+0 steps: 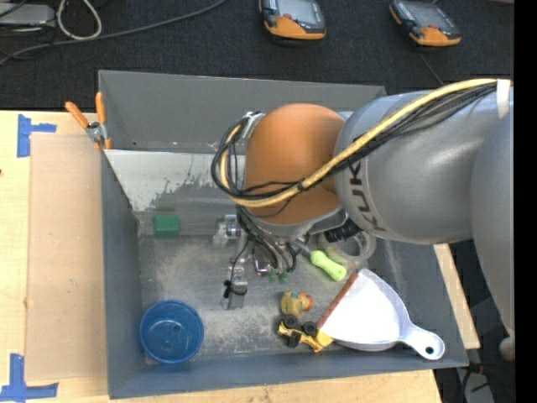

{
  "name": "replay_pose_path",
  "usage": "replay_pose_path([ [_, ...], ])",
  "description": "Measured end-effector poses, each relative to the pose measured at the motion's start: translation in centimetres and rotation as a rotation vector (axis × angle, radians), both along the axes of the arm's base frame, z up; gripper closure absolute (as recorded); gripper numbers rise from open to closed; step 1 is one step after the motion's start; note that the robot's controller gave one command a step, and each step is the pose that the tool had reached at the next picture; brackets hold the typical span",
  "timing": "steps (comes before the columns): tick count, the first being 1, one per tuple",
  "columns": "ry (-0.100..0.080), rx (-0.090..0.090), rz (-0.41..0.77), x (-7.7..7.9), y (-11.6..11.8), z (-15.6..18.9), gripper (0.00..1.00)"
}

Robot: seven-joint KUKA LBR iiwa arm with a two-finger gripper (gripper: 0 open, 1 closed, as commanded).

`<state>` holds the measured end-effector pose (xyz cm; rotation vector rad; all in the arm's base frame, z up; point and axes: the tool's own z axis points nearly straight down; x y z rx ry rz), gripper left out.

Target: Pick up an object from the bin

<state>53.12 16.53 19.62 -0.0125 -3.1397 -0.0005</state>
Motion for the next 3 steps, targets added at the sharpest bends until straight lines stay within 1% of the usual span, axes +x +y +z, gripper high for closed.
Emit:
replay_pose_path([
  [1,0.000,0.000,0.000,0.0,0.0,0.0,0.00],
  [2,0.002,0.000,0.025,0.0,-5.9,1.5,0.00],
  [3,0.002,0.001,0.002,0.7,-8.1,-1.2,0.00],
])
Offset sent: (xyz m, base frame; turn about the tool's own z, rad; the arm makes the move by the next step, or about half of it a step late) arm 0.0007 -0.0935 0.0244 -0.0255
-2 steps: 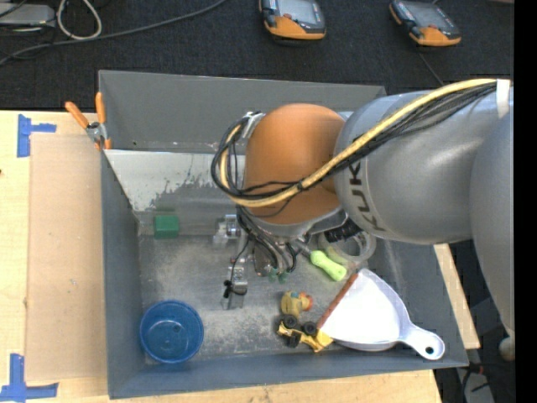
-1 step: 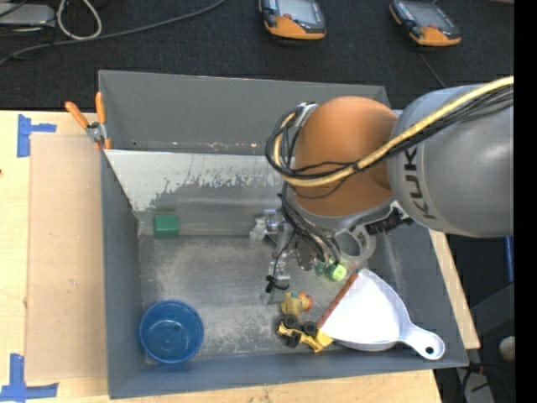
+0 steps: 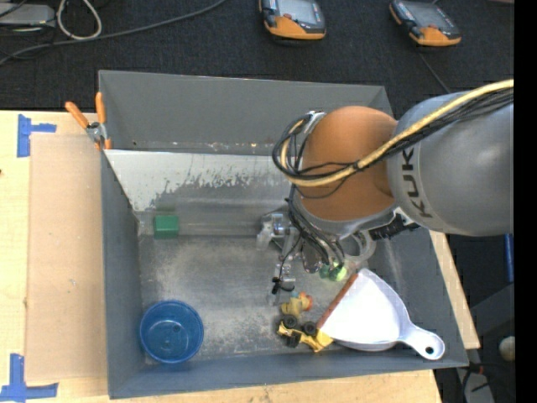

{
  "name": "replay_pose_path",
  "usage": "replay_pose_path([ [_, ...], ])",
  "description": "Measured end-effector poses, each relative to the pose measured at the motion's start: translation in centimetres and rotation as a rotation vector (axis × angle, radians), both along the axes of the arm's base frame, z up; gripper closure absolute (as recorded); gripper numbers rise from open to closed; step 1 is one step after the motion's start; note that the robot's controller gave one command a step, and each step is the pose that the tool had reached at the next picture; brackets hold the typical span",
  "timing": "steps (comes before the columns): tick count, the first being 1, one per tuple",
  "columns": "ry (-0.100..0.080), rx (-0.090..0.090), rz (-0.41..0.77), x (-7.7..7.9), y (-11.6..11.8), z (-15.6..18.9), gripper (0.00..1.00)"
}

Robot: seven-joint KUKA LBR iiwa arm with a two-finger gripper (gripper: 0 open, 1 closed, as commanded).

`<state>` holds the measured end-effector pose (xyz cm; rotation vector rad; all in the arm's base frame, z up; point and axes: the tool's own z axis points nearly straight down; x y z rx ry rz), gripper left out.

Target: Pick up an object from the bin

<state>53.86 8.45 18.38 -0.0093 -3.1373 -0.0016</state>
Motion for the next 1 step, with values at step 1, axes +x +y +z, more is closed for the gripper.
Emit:
replay_pose_path([
  [1,-0.006,0.000,0.131,1.70,-1.99,-0.82,0.00],
])
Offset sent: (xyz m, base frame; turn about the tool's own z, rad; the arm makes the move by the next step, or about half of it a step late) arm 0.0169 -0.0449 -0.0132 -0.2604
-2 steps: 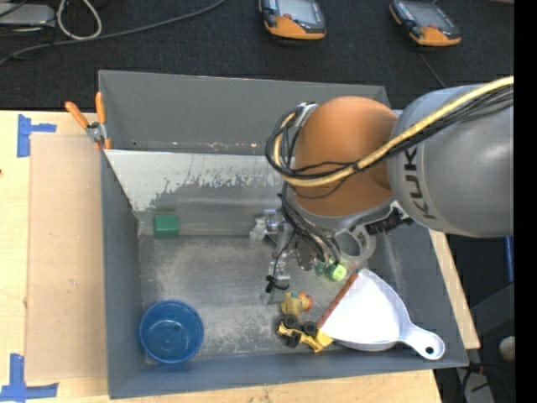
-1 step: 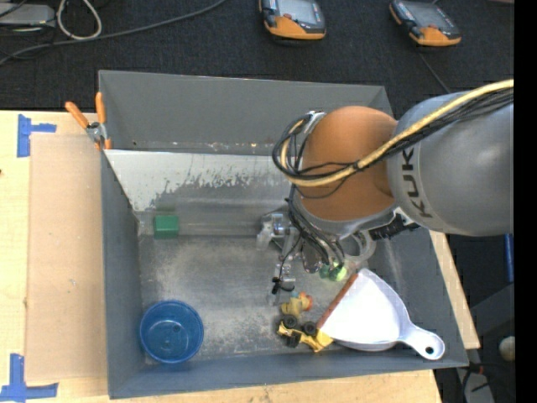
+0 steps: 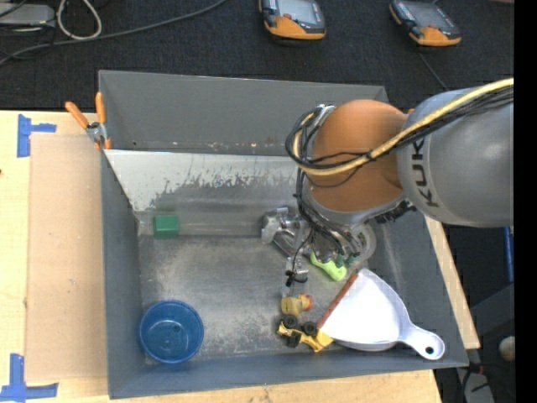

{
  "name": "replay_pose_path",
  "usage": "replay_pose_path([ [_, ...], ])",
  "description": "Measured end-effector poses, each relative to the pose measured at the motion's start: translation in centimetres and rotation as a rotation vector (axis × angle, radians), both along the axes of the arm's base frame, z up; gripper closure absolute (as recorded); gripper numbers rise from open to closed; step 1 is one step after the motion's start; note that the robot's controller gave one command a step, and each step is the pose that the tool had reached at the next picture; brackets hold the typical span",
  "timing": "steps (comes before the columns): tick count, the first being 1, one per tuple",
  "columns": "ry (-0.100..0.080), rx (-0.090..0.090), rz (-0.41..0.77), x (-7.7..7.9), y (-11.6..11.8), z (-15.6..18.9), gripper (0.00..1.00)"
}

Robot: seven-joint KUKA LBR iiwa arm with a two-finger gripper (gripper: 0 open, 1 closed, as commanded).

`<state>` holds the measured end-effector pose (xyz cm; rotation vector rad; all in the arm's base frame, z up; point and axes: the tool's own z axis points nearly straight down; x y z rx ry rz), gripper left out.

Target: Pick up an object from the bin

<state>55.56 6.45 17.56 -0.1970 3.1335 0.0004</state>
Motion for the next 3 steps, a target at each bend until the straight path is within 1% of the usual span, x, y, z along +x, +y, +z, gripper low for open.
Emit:
replay_pose_path([
  [1,0.006,0.001,0.084,0.0,-1.6,-0.3,0.00],
  [2,0.000,0.001,0.111,6.1,-0.1,-0.3,0.00],
  [3,0.010,0.000,0.078,1.7,-3.8,1.5,0.00],
])
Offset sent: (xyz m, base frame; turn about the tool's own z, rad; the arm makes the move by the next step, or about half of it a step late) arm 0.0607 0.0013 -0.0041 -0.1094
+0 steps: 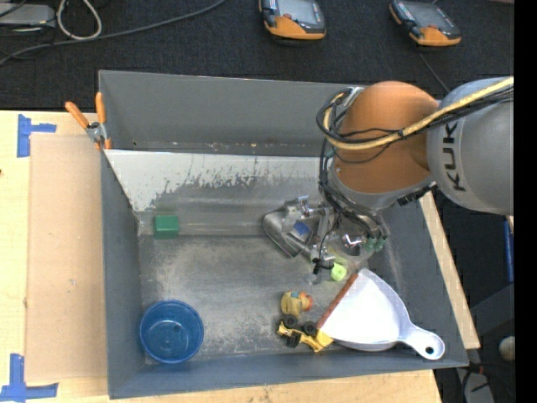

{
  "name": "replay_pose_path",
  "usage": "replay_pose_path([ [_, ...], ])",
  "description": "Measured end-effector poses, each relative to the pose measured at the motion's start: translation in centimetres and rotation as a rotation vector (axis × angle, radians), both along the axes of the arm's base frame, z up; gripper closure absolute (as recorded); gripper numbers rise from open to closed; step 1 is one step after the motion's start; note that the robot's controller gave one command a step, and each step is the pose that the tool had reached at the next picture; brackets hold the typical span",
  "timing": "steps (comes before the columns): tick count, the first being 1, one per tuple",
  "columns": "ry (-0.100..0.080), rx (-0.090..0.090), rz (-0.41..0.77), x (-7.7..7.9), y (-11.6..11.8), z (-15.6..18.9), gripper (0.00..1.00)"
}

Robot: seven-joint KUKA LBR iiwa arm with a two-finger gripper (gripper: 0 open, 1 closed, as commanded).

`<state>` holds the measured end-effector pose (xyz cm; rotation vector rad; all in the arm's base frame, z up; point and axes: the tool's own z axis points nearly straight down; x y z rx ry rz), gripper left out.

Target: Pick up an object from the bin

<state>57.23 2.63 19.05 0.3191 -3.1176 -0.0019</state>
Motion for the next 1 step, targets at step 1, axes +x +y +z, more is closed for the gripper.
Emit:
replay_pose_path([
  [1,-0.012,0.002,0.238,1.49,-1.31,-5.01,0.00],
])
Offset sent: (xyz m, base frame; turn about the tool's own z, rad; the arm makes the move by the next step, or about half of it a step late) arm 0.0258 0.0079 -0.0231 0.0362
